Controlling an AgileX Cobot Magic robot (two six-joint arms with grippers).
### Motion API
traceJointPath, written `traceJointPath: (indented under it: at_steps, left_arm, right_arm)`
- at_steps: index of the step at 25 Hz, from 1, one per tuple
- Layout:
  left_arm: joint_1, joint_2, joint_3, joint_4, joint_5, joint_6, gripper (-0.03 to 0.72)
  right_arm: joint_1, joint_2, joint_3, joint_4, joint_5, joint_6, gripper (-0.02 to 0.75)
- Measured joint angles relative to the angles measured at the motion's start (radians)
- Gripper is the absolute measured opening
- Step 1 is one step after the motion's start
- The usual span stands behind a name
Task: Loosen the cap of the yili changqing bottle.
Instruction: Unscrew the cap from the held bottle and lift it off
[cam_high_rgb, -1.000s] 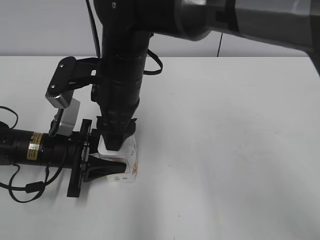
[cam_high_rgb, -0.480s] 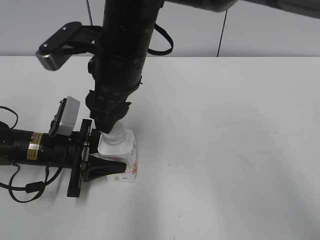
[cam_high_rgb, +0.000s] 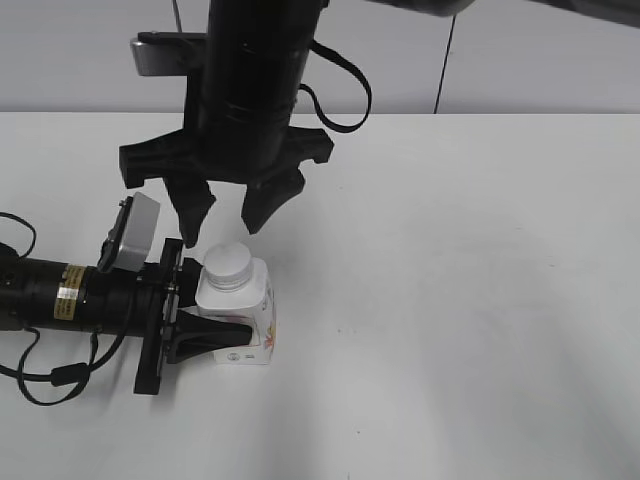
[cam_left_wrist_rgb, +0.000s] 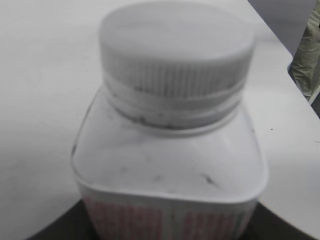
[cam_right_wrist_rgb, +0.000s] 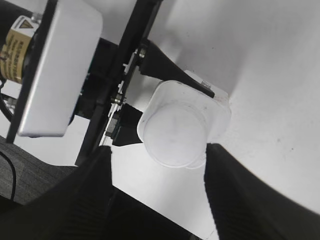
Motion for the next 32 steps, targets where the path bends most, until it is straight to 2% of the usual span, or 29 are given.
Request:
traceJointPath:
  at_steps: [32]
  left_arm:
    - [0.0,0.0,0.0,0.0,0.0,-0.001,0.324]
  right_arm:
    - [0.0,0.079,0.001,-0.029,0.0,0.051,0.482]
